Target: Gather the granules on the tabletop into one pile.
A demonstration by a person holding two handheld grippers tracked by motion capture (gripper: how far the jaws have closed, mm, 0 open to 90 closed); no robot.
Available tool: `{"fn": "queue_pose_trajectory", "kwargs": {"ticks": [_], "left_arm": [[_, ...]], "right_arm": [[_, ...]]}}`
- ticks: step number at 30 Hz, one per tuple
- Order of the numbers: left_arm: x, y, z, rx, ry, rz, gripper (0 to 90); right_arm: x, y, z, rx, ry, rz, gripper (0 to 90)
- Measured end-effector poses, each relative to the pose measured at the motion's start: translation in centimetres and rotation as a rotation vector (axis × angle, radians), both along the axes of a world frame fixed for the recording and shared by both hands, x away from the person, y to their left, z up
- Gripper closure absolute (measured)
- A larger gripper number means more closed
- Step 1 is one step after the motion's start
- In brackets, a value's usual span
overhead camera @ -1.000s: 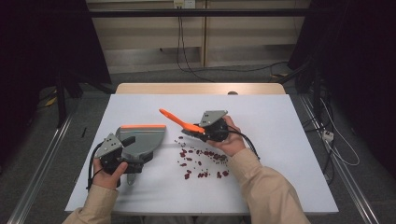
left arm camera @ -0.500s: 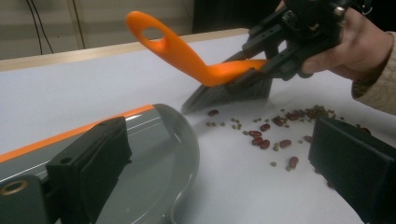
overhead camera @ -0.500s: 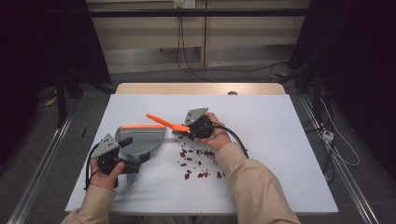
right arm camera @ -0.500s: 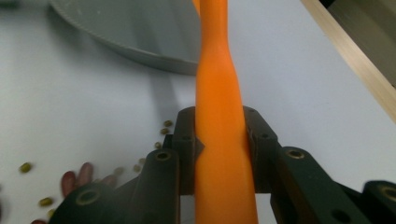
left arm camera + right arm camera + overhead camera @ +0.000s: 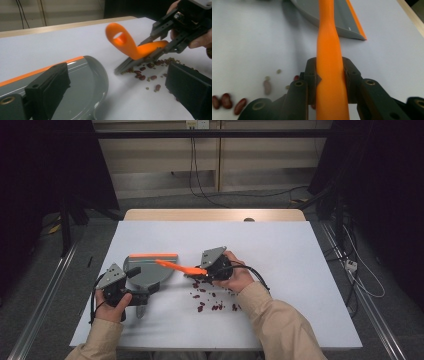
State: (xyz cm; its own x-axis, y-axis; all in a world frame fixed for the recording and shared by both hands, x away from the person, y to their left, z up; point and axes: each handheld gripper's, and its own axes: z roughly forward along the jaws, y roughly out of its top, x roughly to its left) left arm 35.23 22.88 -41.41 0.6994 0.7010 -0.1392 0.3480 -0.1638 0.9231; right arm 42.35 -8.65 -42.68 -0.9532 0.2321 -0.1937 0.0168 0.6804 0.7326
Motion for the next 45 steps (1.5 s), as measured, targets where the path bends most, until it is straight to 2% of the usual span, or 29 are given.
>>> {"fn": "queue_pose_trajectory", "kwargs": {"ticks": [7,14,16,20,25,27,29,31,35,39,40,43,45], "left_arm": [[-0.1,-0.2,0.0,-0.003,0.0,-0.002,5.2],[-0.1,-0.4,0.0,0.003,-0.001,-0.009,5.1],[0.0,-0.4,0.0,0.006,0.001,-0.009,5.2],[0.0,-0.4,0.0,0.003,-0.003,-0.009,5.2],[0.1,-0.4,-0.1,0.013,-0.001,-0.012,5.2],[0.1,-0.5,-0.1,0.017,-0.006,-0.008,5.2],[0.1,-0.5,-0.2,0.017,-0.007,-0.009,5.1],[0.1,-0.5,-0.2,0.019,-0.007,-0.008,5.2],[0.0,-0.5,-0.1,0.019,-0.01,-0.011,5.2],[0.0,-0.4,-0.1,0.012,-0.01,-0.006,5.2],[0.0,-0.4,-0.1,0.013,-0.01,-0.005,5.2],[0.0,-0.4,-0.1,0.016,-0.011,-0.008,5.1],[0.0,-0.4,-0.1,0.017,-0.013,-0.009,5.1]], "right_arm": [[-1.7,-0.8,0.1,0.002,-0.005,0.039,71.0],[-2.3,-1.5,0.3,0.024,-0.02,0.01,71.2],[-2.1,-1.8,0.5,0.048,-0.013,-0.007,71.3],[-1.7,-2.5,1.1,0.103,-0.003,-0.076,71.2],[-1.9,-3.1,2.1,0.181,0.052,-0.206,71.2],[-2.2,-3.0,2.5,0.23,0.087,-0.267,71.2],[-2.5,-2.9,2.9,0.273,0.104,-0.316,71.3],[-2.8,-2.8,3.1,0.303,0.128,-0.367,71.3],[-3.2,-2.6,2.8,0.4,0.182,-0.474,71.2],[-3.5,-2.2,2.7,0.433,0.21,-0.545,71.3],[-3.6,-2.0,2.7,0.443,0.23,-0.568,71.2],[-3.9,-1.5,2.7,0.456,0.257,-0.602,71.2],[-4.2,-1.0,2.7,0.459,0.253,-0.607,71.2]]}}
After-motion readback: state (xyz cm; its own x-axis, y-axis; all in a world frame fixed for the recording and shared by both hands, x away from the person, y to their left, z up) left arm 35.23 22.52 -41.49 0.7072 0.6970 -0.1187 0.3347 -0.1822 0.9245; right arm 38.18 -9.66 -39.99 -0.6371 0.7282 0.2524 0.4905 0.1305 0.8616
